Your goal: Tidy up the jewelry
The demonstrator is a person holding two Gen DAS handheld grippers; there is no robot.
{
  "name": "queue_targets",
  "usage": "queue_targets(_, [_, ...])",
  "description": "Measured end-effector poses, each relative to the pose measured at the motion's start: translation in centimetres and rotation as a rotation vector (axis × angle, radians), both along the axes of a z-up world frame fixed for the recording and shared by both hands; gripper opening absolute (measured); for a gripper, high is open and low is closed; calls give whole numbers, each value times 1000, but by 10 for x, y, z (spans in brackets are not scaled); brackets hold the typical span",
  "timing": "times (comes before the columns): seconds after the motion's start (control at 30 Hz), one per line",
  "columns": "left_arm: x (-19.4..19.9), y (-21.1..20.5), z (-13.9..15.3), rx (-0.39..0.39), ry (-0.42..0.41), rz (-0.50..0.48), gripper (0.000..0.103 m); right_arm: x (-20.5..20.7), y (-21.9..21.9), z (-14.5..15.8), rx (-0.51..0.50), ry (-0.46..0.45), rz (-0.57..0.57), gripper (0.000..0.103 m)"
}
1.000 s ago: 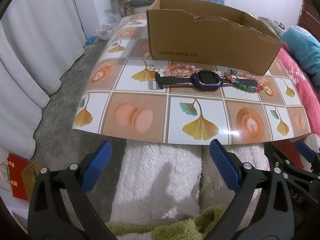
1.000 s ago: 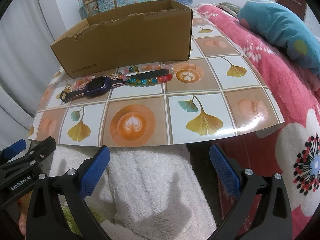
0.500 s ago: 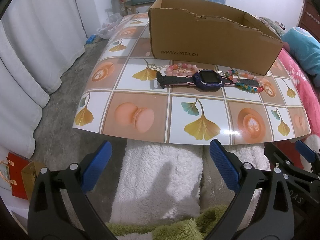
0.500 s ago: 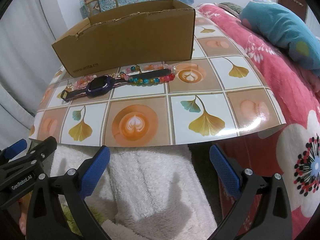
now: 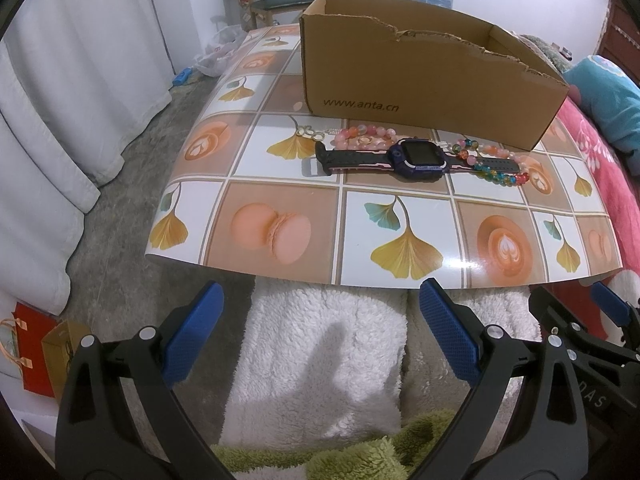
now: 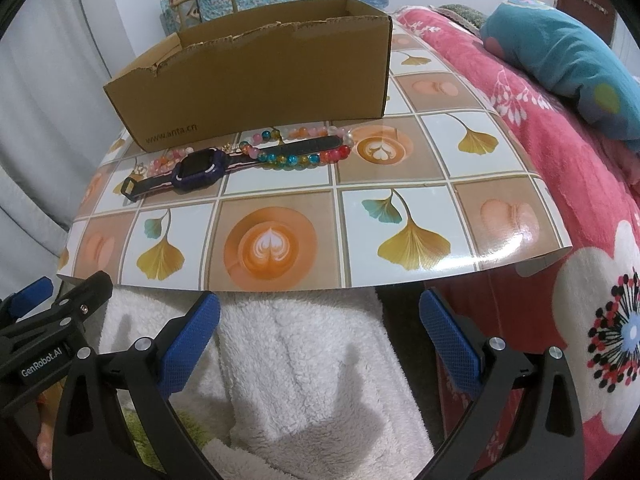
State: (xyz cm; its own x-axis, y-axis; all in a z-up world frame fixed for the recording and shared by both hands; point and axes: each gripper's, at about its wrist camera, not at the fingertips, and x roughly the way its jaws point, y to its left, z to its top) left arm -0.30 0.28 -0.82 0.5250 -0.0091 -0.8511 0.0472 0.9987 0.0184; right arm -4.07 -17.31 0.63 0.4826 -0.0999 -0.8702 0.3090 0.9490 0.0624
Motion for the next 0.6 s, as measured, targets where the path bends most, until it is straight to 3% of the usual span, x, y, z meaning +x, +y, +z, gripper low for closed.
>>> queue_targets(0.6, [-4,7,-3,-8,4,1,95,0,3,-1,-25,18,2,97])
